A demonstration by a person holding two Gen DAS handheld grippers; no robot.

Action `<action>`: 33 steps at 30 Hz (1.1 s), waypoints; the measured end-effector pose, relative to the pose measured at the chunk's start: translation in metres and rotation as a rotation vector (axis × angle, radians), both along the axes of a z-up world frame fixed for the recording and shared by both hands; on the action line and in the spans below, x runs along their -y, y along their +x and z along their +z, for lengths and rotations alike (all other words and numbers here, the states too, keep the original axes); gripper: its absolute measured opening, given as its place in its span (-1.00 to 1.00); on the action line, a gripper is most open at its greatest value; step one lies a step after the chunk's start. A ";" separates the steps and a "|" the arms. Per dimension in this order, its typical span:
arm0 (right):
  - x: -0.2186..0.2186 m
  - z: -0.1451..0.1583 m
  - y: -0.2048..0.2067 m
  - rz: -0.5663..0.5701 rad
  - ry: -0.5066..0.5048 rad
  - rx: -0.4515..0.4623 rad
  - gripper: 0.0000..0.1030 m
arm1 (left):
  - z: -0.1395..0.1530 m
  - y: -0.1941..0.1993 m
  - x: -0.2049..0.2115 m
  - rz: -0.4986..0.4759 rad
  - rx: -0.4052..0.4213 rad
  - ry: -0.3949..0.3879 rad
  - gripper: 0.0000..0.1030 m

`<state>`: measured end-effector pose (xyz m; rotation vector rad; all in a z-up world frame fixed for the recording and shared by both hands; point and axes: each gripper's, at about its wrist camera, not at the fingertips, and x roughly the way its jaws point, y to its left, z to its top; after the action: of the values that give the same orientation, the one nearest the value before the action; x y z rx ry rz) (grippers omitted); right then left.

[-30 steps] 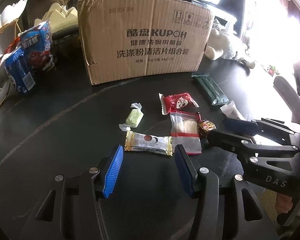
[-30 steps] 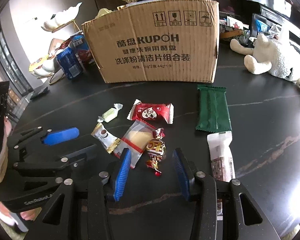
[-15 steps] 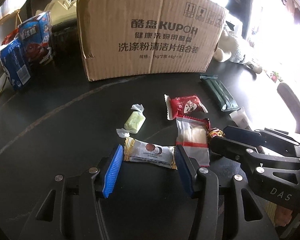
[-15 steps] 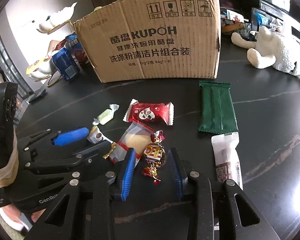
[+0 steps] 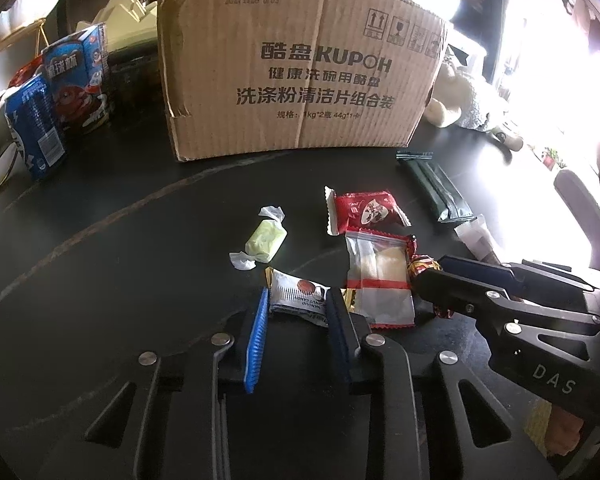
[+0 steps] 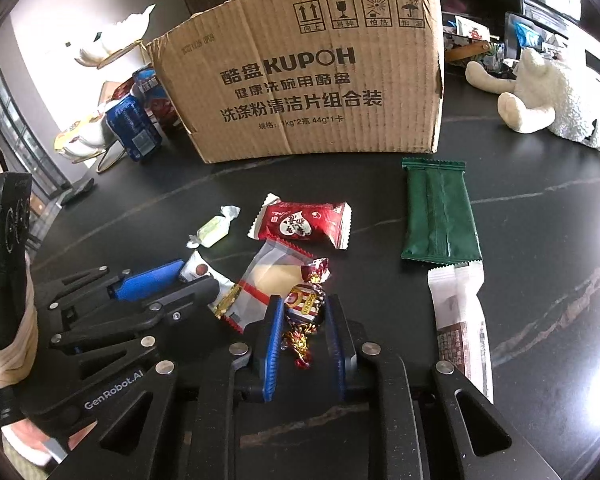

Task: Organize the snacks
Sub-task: 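Grasp the gold-wrapped candy bar with the left tool while the right tool grasps the red-gold chocolate, then carry both snacks over the cardboard box and open both tools to drop them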

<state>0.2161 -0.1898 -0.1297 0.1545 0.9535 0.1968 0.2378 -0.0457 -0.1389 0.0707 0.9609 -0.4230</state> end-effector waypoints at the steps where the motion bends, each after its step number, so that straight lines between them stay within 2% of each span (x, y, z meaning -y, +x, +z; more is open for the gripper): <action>1: 0.000 0.001 0.000 0.000 0.001 0.001 -0.57 | 0.001 -0.001 0.000 0.002 0.001 0.000 -0.47; 13: -0.001 0.019 -0.010 0.011 0.003 0.044 -0.57 | 0.027 -0.014 -0.002 0.006 0.049 -0.007 -0.48; 21: -0.002 0.045 -0.017 0.018 0.004 0.104 -0.57 | 0.063 -0.024 -0.003 0.015 0.132 -0.006 -0.48; 33: 0.004 0.104 -0.016 0.011 0.003 0.242 -0.57 | 0.126 -0.020 -0.002 0.029 0.268 -0.025 -0.48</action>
<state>0.2004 -0.1936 -0.0262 0.1255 0.7131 0.2218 0.2183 -0.0442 -0.0125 0.0884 0.6924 -0.3875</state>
